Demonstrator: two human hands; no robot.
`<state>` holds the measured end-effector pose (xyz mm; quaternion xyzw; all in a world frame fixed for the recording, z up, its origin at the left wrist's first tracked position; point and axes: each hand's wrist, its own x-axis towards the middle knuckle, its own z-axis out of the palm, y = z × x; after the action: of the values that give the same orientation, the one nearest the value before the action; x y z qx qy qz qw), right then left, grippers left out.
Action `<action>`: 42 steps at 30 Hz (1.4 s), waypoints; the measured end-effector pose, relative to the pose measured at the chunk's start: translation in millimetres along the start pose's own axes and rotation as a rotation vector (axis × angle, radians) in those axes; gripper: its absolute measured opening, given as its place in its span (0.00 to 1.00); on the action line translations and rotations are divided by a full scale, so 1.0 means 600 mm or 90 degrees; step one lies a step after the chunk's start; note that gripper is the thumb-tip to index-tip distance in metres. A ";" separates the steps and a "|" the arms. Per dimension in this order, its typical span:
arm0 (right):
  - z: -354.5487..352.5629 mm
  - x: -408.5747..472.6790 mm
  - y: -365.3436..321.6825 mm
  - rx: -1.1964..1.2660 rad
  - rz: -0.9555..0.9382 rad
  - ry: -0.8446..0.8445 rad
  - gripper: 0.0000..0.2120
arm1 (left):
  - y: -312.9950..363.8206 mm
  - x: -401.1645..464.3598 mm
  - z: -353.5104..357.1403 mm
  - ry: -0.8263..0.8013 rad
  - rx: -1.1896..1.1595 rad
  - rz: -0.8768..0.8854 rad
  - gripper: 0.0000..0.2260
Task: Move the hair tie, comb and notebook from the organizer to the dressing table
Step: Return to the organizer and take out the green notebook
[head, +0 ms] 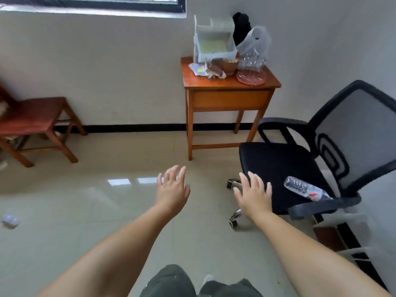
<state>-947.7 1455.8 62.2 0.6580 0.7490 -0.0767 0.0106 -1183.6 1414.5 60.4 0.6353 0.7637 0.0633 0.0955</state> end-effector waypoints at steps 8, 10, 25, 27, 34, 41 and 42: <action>-0.039 0.391 -0.045 0.001 -0.057 0.035 0.26 | -0.013 0.370 -0.010 0.050 -0.018 -0.022 0.25; -0.057 0.491 -0.064 0.008 -0.034 0.047 0.26 | -0.012 0.479 -0.029 0.068 -0.017 -0.002 0.25; -0.257 1.108 -0.137 0.215 -0.068 0.143 0.25 | 0.056 1.094 -0.161 0.070 -0.260 -0.049 0.30; -0.279 1.202 -0.143 0.240 -0.080 0.141 0.25 | 0.061 1.157 -0.160 0.065 -0.316 -0.090 0.31; -0.312 1.398 -0.159 0.319 0.058 0.010 0.24 | 0.081 1.267 -0.145 0.091 -0.461 -0.158 0.14; -0.318 1.450 -0.165 0.466 0.162 -0.020 0.21 | 0.065 1.277 -0.131 0.116 -0.390 -0.152 0.08; -0.318 1.451 -0.166 0.520 0.156 -0.028 0.20 | 0.063 1.277 -0.131 0.117 -0.378 -0.149 0.09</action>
<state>-1146.0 2325.2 159.3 0.6906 0.5731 -0.3790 -0.2258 -1299.0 2176.3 94.9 0.4792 0.7851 0.3290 0.2139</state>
